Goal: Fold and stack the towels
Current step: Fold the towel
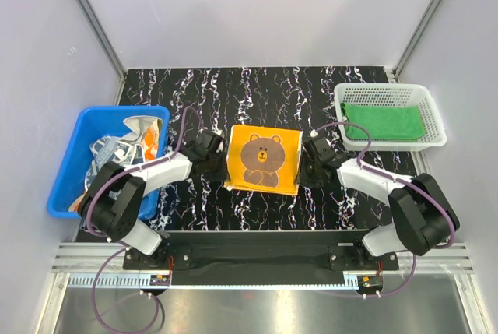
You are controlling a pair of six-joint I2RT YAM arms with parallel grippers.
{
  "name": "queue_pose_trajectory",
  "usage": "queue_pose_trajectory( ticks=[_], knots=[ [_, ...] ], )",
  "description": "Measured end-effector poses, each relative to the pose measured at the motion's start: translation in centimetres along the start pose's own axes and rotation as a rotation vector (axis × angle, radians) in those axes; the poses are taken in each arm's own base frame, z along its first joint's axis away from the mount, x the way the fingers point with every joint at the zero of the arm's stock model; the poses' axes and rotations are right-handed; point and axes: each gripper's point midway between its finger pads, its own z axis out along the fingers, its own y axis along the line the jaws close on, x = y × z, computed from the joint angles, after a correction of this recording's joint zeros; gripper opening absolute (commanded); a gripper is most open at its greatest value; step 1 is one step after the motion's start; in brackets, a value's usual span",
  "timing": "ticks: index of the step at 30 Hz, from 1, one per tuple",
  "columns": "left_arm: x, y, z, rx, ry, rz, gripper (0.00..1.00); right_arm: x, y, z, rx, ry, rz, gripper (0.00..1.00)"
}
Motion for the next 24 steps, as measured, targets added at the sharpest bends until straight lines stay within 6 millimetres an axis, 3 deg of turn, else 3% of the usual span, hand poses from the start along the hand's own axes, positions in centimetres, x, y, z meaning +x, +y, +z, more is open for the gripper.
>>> queue_pose_trajectory(
  ticks=[6, 9, 10, 14, 24],
  knots=[
    [1.2, 0.0, 0.5, -0.008, 0.026, 0.011, 0.0, 1.0, -0.3, 0.4, -0.004, 0.017, 0.033, 0.35],
    [1.3, -0.1, 0.5, -0.006, 0.027, 0.017, 0.0, 0.9, -0.1, 0.5, -0.016, 0.013, 0.04, 0.23],
    [1.3, -0.1, 0.5, -0.009, 0.027, 0.018, 0.0, 1.0, -0.1, 0.5, -0.017, 0.015, 0.042, 0.14],
    [1.4, 0.0, 0.4, -0.028, 0.031, 0.022, 0.0, 1.1, -0.2, 0.4, -0.011, 0.017, 0.045, 0.0],
    [1.3, -0.4, -1.4, -0.045, 0.02, 0.045, 0.0, 0.7, -0.3, -1.1, -0.01, 0.0, 0.018, 0.0]
  ],
)
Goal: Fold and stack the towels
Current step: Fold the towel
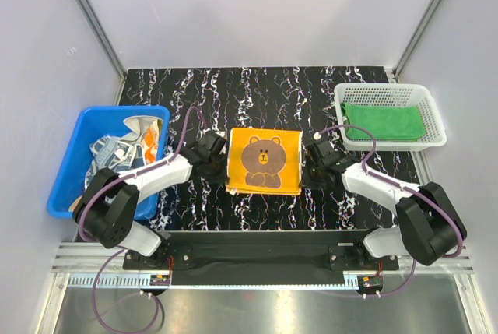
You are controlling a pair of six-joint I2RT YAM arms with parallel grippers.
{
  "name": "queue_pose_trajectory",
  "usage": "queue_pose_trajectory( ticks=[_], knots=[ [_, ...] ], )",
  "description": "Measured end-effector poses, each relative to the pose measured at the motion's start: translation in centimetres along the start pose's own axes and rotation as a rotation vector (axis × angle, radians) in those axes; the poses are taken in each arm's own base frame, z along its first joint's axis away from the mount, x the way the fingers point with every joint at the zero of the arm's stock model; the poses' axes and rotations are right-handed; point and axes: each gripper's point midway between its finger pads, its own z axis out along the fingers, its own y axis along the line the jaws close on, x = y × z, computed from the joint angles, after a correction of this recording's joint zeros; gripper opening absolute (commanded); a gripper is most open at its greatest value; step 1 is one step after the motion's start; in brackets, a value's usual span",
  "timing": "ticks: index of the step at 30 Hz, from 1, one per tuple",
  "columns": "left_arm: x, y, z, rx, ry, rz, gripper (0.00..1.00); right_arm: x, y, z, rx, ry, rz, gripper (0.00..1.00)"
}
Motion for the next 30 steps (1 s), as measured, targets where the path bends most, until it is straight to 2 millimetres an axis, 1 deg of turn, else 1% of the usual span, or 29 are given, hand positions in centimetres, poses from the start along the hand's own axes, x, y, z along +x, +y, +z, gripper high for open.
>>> queue_pose_trajectory(
  ticks=[2, 4, 6, 7, 8, 9, 10, 11, 13, 14, 16, 17, 19, 20, 22, 24, 25, 27, 28, 29, 30],
  knots=[
    [0.3, -0.1, 0.2, 0.009, 0.001, 0.004, 0.0, 0.4, -0.2, 0.1, -0.006, 0.002, 0.0, 0.0],
    [1.0, 0.1, 0.5, 0.012, 0.014, 0.007, 0.0, 1.2, -0.7, 0.3, 0.0, 0.017, 0.001, 0.02],
    [2.1, 0.2, 0.9, 0.017, 0.038, 0.012, 0.0, 2.0, -1.3, 0.5, 0.008, 0.039, 0.006, 0.07],
    [2.6, 0.2, 1.1, 0.02, 0.047, 0.014, 0.01, 2.2, -1.3, 0.5, 0.007, 0.043, 0.009, 0.14],
    [2.6, 0.0, 1.1, 0.025, 0.046, 0.019, 0.03, 2.2, -1.3, 0.5, 0.006, 0.043, 0.009, 0.16],
    [2.6, -0.1, 1.1, 0.027, 0.046, 0.021, 0.07, 2.2, -1.2, 0.5, 0.005, 0.042, 0.01, 0.18],
    [2.7, -0.1, 1.1, 0.027, 0.046, 0.022, 0.14, 2.2, -1.2, 0.5, 0.004, 0.042, 0.01, 0.25],
    [2.7, -0.1, 1.0, 0.025, 0.047, 0.022, 0.34, 2.2, -1.2, 0.4, 0.005, 0.043, 0.01, 0.29],
    [3.1, 0.2, 0.6, 0.008, 0.061, 0.026, 0.44, 2.2, -1.4, 0.1, 0.015, 0.042, 0.004, 0.37],
    [3.2, 0.4, 0.3, -0.002, 0.066, 0.025, 0.48, 2.1, -1.6, -0.3, 0.028, 0.043, -0.001, 0.42],
    [2.9, 0.5, -0.8, -0.026, 0.077, 0.044, 0.5, 1.6, -1.6, -1.1, 0.035, 0.033, -0.025, 0.46],
    [2.2, 0.1, -1.4, -0.023, 0.066, 0.058, 0.5, 1.0, -1.3, -1.6, 0.031, 0.021, -0.042, 0.47],
    [-0.5, -1.4, -2.8, 0.004, 0.016, 0.115, 0.53, -1.0, -0.1, -2.5, -0.005, -0.016, -0.096, 0.5],
    [-2.2, -2.3, -3.5, 0.025, -0.02, 0.144, 0.54, -2.1, 0.5, -2.9, -0.028, -0.034, -0.115, 0.5],
    [-6.1, -4.0, -5.0, 0.07, -0.107, 0.187, 0.54, -5.2, 1.9, -3.6, -0.083, -0.074, -0.163, 0.52],
    [-10.6, -5.1, -6.2, 0.113, -0.194, 0.202, 0.52, -8.6, 3.2, -3.8, -0.144, -0.089, -0.204, 0.53],
    [-13.0, -5.2, -6.4, 0.132, -0.228, 0.21, 0.51, -10.2, 3.6, -3.6, -0.169, -0.094, -0.228, 0.54],
    [-16.3, -4.8, -6.1, 0.153, -0.256, 0.225, 0.51, -12.8, 4.0, -3.2, -0.203, -0.091, -0.267, 0.57],
    [-17.5, -4.3, -5.5, 0.158, -0.259, 0.239, 0.51, -14.0, 4.1, -2.8, -0.22, -0.085, -0.297, 0.61],
    [-18.4, -3.6, -4.7, 0.162, -0.25, 0.255, 0.51, -15.0, 4.1, -2.4, -0.232, -0.072, -0.323, 0.63],
    [-18.8, -3.2, -3.9, 0.168, -0.235, 0.275, 0.51, -16.1, 4.1, -2.0, -0.246, -0.063, -0.352, 0.64]
  ],
)
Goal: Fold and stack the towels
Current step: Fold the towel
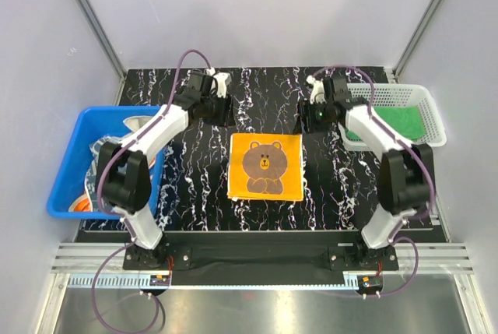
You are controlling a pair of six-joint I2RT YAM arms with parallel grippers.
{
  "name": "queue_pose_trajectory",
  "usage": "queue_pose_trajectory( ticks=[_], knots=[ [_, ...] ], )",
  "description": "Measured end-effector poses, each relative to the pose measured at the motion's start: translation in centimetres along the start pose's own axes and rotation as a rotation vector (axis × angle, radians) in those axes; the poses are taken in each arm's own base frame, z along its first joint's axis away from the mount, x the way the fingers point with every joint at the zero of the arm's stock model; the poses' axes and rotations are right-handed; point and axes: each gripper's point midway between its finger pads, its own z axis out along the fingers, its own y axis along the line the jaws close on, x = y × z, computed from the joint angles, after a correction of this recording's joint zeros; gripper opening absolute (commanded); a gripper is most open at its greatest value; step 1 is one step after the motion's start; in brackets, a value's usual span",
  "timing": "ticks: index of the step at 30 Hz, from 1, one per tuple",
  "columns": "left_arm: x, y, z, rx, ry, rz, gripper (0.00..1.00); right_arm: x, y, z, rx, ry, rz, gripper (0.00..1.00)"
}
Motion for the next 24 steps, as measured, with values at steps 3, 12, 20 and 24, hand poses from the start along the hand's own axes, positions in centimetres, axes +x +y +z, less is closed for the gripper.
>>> queue_pose_trajectory(
  ticks=[3, 12, 20, 24],
  knots=[
    [1.0, 0.8, 2.0, 0.042, 0.064, 0.048, 0.51, -1.5, -1.4, 1.5, -0.047, 0.051, -0.049, 0.66],
    [3.9, 3.3, 7.8, 0.118, 0.235, 0.138, 0.51, -1.3, -6.1, 6.3, -0.132, 0.239, -0.079, 0.6],
    [6.6, 4.8, 9.5, 0.124, 0.336, 0.169, 0.5, -0.2, -6.8, 8.3, -0.215, 0.332, -0.13, 0.54],
    [5.9, 5.0, 10.0, 0.131, 0.33, 0.197, 0.48, 0.1, -7.0, 9.1, -0.245, 0.354, -0.147, 0.44]
  ],
)
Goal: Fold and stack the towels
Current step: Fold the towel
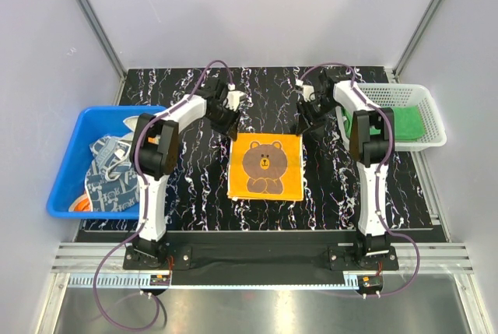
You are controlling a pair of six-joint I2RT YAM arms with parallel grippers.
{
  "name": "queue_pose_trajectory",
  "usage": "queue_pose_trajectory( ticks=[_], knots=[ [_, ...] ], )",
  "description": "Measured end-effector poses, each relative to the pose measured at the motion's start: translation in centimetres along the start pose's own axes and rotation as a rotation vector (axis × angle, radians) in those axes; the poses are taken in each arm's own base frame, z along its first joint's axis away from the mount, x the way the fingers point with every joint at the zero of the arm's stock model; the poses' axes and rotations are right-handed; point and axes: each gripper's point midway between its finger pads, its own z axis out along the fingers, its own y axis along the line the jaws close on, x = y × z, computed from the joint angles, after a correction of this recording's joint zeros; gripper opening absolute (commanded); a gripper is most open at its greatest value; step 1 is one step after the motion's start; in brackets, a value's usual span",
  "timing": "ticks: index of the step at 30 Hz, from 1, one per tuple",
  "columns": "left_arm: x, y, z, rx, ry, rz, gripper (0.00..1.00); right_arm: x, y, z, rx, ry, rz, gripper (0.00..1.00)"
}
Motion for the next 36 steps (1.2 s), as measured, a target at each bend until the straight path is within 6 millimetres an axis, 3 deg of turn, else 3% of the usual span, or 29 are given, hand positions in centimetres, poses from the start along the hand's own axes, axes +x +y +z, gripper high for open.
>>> queue_pose_trajectory(
  ticks=[8, 13, 16, 23, 28, 31, 36],
  knots=[
    [-0.3, 0.4, 0.2, 0.006, 0.018, 0.03, 0.38, 0.8, 0.3, 1.0, -0.067, 0.033, -0.014, 0.29],
    [0.2, 0.6, 0.3, 0.016, 0.032, 0.038, 0.0, 0.9, 0.2, 1.0, -0.068, 0.036, -0.032, 0.13],
    [0.2, 0.5, 0.3, 0.023, 0.034, 0.035, 0.0, 0.8, 0.1, 1.1, -0.062, 0.031, -0.032, 0.0],
    [-0.2, 0.9, 0.0, 0.017, 0.02, 0.018, 0.0, -0.4, -0.8, 1.4, -0.007, -0.038, -0.072, 0.0],
    [-1.0, 0.9, -0.6, 0.0, -0.009, 0.014, 0.0, -1.5, 0.1, -0.3, 0.038, -0.101, -0.134, 0.0],
    [-1.9, 0.6, -1.8, -0.013, -0.046, 0.024, 0.0, -2.9, 0.8, -1.7, 0.071, -0.156, -0.185, 0.0],
    [-2.4, -0.4, -4.5, -0.031, -0.099, 0.035, 0.0, -3.4, 2.3, -3.4, 0.13, -0.205, -0.252, 0.0]
  ],
)
